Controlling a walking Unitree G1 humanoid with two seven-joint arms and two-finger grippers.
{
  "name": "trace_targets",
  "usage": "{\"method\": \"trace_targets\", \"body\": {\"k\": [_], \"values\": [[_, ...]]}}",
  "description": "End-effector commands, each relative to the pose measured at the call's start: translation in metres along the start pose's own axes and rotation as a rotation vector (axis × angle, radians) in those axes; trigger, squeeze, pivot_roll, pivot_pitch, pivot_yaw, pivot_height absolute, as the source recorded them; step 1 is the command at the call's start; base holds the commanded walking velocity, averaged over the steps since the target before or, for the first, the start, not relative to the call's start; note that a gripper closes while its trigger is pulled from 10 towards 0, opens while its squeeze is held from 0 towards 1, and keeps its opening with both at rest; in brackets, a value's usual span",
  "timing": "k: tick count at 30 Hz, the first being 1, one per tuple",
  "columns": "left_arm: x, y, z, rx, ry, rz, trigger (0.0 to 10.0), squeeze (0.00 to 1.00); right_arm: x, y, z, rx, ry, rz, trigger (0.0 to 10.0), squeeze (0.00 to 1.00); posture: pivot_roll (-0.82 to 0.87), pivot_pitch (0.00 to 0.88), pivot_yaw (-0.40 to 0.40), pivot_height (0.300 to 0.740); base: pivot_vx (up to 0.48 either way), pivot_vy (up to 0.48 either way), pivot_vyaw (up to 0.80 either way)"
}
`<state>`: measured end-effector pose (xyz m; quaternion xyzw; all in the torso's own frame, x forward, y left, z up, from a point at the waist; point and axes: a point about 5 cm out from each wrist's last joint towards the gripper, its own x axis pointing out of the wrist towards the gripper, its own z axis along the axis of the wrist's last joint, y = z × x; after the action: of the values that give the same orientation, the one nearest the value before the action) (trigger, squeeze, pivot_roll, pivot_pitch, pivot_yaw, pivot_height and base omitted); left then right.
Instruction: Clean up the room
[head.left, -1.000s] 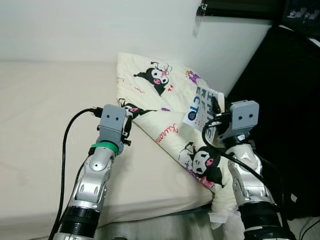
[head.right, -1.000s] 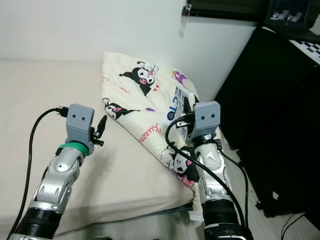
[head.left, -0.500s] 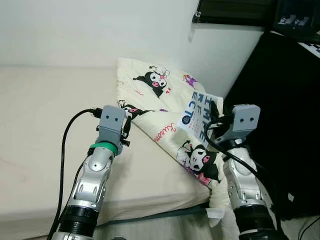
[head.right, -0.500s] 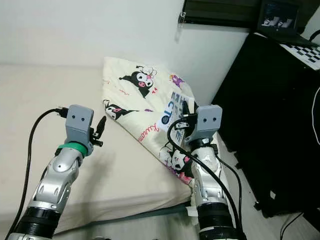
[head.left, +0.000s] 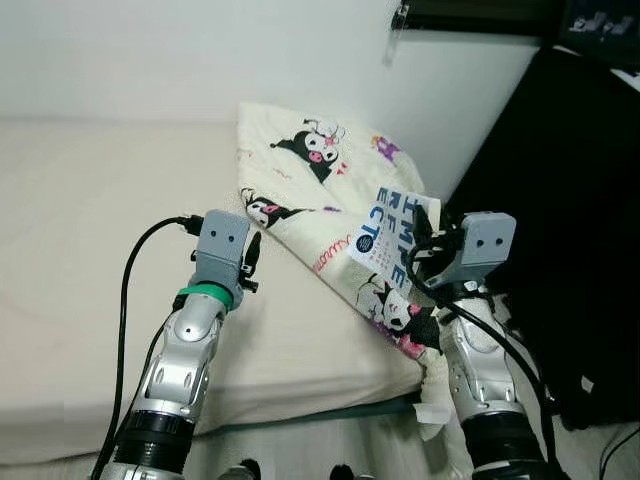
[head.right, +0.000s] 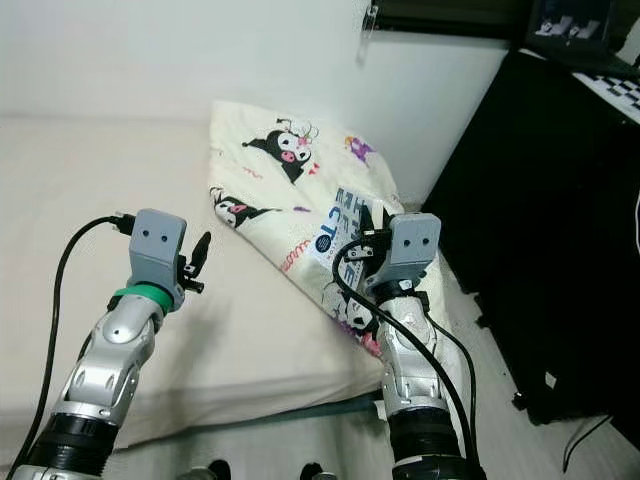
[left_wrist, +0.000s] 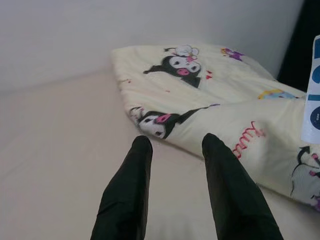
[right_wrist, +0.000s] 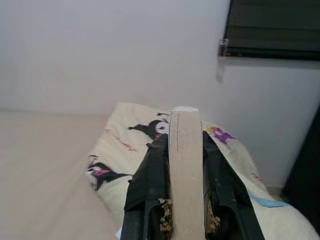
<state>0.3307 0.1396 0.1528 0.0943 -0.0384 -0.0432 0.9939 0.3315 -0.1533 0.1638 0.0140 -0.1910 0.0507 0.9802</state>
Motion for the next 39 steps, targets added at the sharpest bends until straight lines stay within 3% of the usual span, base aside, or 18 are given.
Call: {"method": "trace_targets", "body": {"k": [1,19,39], "values": [[-0.0019,-0.0022,-0.0013,0.001,0.003,-0.007,10.0,0.00,-0.0005,-0.0027,0.0014,0.003,-0.005,-0.007,10.0,0.00,0.15,0.057,-0.039,0.740,-0.315,0.000,0.00],[-0.0031,-0.0008,0.0005,0.013,-0.005,-0.006,10.0,0.00,0.0002,0.0014,-0.0002,0.005,0.007,0.023,10.0,0.00,0.15,0.061,-0.039,0.740,-0.337,0.000,0.00],[-0.0037,-0.0008,-0.0003,0.023,0.005,-0.021,10.0,0.00,0.0008,0.0061,-0.0010,0.027,0.013,0.066,10.0,0.00,0.16,0.056,-0.036,0.740,0.000,0.000,0.75]]}}
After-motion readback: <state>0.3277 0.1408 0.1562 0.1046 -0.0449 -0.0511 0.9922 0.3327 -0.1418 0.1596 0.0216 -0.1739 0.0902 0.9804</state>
